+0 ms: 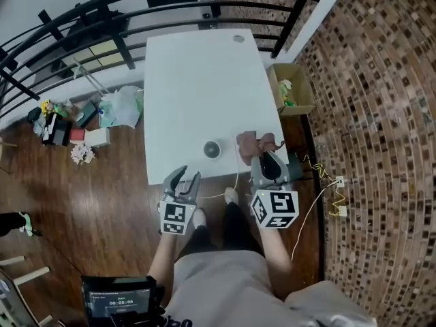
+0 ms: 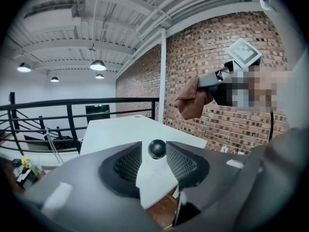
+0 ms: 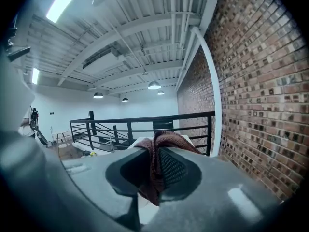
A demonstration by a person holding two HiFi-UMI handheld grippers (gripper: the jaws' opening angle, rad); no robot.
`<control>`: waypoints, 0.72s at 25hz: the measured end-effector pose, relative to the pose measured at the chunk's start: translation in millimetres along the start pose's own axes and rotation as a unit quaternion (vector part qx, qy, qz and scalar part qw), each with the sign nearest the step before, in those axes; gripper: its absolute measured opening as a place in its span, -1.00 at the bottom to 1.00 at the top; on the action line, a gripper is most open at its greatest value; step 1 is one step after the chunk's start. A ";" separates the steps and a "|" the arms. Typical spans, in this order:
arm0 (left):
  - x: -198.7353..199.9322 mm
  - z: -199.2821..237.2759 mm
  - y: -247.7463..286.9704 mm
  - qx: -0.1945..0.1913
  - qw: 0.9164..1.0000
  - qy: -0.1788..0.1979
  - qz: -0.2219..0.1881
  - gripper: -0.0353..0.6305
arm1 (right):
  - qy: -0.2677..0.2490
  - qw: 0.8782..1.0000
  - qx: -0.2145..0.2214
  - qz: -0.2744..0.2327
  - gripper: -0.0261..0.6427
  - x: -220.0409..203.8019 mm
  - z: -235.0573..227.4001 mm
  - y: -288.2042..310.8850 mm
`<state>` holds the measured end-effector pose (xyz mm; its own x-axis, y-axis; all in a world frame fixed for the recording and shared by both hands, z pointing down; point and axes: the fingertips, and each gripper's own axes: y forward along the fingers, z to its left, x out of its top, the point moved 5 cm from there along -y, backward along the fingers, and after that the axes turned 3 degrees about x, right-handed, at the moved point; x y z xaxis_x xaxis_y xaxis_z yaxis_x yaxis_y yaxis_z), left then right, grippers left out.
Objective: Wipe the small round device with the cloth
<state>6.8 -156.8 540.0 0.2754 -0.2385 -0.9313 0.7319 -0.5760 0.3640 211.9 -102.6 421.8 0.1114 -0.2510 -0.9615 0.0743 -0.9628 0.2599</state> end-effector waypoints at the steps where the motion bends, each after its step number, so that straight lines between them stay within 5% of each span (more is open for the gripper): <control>1: -8.2 -1.9 8.5 -0.005 1.000 -0.004 0.008 -0.31 | 0.000 1.000 -0.002 0.004 -0.81 -2.3 -4.4 2.4; 6: -41.8 -11.0 56.3 -0.023 0.998 -0.013 0.063 0.38 | -0.001 1.000 -0.010 0.023 -0.81 -14.4 -24.2 5.3; 18: -57.0 -22.5 136.9 -0.044 0.997 -0.004 0.071 0.49 | 0.011 0.998 -0.035 0.053 -0.81 -40.5 -62.9 -7.5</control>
<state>105.4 -204.5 642.5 0.3744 -0.3191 -0.8706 0.7379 -0.4661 0.4881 269.2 -79.0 464.3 0.1447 -0.3479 -0.9263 0.1303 -0.9213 0.3664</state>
